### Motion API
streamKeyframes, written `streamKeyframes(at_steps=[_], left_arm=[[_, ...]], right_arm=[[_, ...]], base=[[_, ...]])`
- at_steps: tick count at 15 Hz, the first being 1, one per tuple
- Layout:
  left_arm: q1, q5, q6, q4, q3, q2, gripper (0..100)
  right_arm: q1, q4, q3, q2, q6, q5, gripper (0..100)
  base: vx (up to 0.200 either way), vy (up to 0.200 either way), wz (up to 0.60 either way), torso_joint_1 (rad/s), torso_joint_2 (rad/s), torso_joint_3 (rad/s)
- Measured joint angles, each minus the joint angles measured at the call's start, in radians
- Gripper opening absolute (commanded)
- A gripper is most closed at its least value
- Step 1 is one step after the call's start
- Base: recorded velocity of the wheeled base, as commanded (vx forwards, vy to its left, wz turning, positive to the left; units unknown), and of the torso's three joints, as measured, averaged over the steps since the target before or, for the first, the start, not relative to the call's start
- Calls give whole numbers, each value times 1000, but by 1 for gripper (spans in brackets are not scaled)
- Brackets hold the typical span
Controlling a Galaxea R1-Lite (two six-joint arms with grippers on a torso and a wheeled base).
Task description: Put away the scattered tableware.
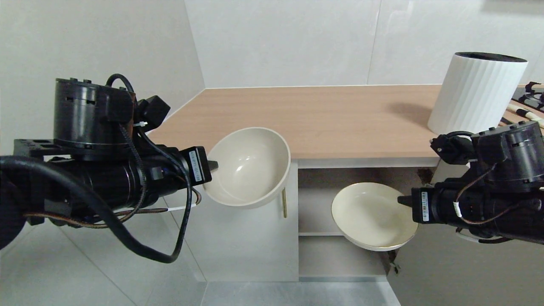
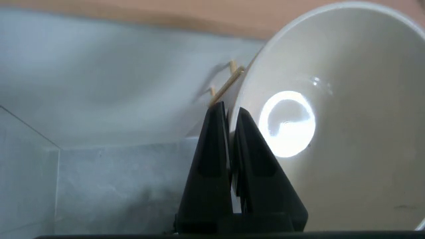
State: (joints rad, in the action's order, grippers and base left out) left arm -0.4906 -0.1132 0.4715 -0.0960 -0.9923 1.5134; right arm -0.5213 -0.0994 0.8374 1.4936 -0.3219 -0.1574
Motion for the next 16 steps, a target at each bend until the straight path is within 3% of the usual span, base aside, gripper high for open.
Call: streamKeyframes(at_steps=[9, 16], left_arm=[[0, 0, -3, -1, 1, 0, 0], [0, 0, -3, 0, 3, 2, 0]], right_arm=[[-1, -6, 0, 11, 0, 1, 0], [-1, -10, 4, 50, 0, -4, 0]], base=[[0, 0, 0, -129, 449, 315], [0, 0, 0, -13, 58, 45]])
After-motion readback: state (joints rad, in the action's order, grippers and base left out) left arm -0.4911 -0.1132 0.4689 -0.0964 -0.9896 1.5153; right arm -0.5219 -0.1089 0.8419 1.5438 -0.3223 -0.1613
